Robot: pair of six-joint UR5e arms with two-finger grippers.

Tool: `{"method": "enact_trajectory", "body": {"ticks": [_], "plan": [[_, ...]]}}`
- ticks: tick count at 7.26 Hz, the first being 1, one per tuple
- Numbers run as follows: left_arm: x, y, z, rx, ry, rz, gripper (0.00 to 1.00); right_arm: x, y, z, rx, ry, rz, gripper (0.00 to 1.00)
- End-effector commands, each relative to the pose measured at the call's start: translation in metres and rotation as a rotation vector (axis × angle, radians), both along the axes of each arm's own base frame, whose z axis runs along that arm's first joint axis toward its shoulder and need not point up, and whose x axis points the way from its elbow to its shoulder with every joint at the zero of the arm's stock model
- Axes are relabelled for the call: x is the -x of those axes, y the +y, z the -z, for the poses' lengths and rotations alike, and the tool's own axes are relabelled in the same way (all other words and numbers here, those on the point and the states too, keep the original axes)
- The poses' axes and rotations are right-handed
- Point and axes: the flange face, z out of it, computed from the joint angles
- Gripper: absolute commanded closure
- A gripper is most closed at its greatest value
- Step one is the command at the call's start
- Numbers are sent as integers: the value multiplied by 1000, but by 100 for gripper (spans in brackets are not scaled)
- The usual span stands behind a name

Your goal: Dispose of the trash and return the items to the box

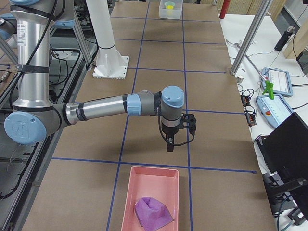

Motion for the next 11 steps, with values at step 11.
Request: {"method": "enact_trajectory", "body": {"ticks": [11], "plan": [[-150,-12,113,58,43,-320,1,-19,23,-42,91,-134,-60,0]]}}
